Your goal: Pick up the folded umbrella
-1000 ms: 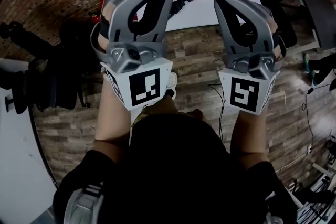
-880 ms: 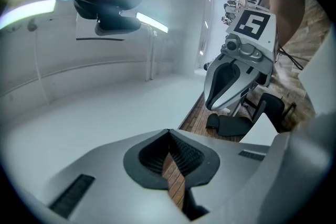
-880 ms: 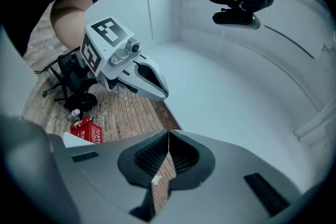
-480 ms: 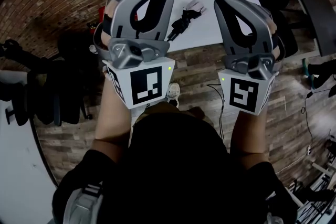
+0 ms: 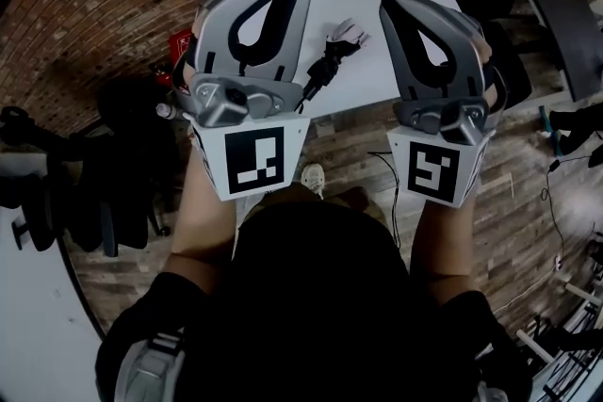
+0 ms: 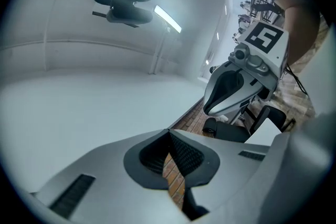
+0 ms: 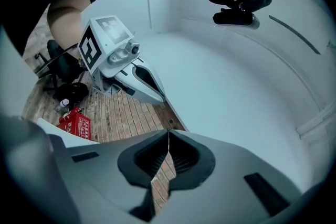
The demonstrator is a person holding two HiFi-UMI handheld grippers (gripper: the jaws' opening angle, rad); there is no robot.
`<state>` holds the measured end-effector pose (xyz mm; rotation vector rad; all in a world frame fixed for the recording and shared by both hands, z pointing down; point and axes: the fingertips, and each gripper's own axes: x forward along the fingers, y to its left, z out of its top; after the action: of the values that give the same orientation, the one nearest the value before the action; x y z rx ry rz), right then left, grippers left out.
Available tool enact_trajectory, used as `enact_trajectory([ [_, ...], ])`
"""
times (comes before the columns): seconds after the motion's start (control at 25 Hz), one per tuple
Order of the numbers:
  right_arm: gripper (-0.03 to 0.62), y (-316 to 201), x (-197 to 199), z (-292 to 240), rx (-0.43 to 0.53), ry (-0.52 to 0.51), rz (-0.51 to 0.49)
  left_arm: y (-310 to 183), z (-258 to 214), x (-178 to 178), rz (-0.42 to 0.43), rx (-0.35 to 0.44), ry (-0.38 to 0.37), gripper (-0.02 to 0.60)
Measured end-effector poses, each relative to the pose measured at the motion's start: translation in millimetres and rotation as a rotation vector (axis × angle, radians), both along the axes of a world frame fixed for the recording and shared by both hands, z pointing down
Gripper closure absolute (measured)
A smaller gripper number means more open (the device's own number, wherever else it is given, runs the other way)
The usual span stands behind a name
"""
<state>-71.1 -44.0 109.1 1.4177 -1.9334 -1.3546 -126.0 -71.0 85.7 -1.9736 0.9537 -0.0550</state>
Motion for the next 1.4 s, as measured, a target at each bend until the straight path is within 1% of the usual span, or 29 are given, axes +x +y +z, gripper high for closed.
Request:
enact_trajectory([
  [0.2, 0.563, -20, -2, 2, -0.001, -0.011, 0.013, -20, 5, 0, -0.004, 0.003, -0.013, 0.569],
  [0.4, 0.563, -30, -5, 6, -0.002, -0.016, 0.013, -32, 14, -4, -0.045, 0.037, -0.032, 0.57],
  [0.52, 0.563, -33, -6, 9, -0.013, -0.022, -0.004, -32, 17, -2, -0.027, 0.047, -0.036, 0.57],
  [0.8, 0.563, -42, 0, 11, -0.012, -0.02, -0.016, -43, 26, 8, -0.03, -0.012, -0.057, 0.569],
  [0.96, 0.563, -52, 12, 18, -0.035, -0.026, -0.034, -51, 33, 19, -0.043, -0.039, -0.065, 0.569],
  [1.24, 0.563, -75, 32, 21, -0.047, -0.006, -0.096, -73, 36, 40, -0.124, -0.057, -0.084, 0.569],
  [1.4, 0.563, -89, 46, 31, -0.067, -0.022, -0.148, -87, 45, 53, -0.171, -0.096, -0.094, 0.569],
])
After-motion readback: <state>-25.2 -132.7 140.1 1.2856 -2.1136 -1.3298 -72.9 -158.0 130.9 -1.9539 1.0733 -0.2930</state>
